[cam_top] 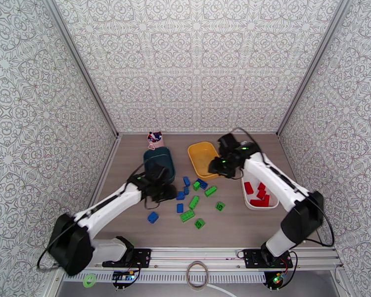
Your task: Sort the legos into containers by color
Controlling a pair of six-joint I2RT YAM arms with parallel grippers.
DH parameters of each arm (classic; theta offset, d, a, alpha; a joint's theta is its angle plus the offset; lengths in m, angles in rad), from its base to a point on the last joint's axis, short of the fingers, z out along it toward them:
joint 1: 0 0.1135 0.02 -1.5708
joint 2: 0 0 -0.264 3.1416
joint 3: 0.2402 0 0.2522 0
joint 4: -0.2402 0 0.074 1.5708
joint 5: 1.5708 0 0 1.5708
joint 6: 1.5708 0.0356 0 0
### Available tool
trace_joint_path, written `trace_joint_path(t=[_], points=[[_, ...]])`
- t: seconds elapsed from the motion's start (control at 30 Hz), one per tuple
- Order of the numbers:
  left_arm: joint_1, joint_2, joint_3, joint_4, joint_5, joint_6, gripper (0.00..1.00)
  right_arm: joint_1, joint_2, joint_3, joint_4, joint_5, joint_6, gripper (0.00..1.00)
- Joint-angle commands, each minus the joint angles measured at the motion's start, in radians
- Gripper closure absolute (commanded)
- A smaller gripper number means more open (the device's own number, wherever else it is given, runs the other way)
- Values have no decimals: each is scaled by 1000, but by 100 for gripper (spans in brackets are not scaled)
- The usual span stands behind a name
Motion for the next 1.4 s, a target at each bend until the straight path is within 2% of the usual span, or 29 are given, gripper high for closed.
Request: trace_joint_path(t=[0.0, 0.2, 0.37, 0.63, 0.73, 0.87, 0.97, 1.2, 1.37], points=[[-75, 131, 140, 121, 133, 8, 55, -110, -94, -67, -34, -6, -31, 49], [-170, 427, 485, 121, 280, 59, 56, -327, -215, -152, -90, -44, -89, 49], [-225, 644, 749, 150, 401, 24, 56, -472, -267, -162, -141, -80, -140, 49], [-313, 983, 1246, 102, 514, -30, 55, -560, -313, -162, -193, -98, -161, 49], [-332, 1080, 1376, 85, 532, -58, 49, -582, -330, -166, -209, -98, -167, 48], [-334, 1131, 1434, 110, 530, -99, 27, -609, -346, -149, -248, -89, -191, 46], [-328, 1125, 1433, 142, 526, -113, 18, -618, -358, -134, -276, -76, -217, 44], [-306, 1058, 1400, 106, 485, -67, 18, -619, -383, -149, -262, -107, -212, 43], [-293, 933, 1324, 17, 353, 15, 17, -619, -394, -175, -222, -174, -192, 44]])
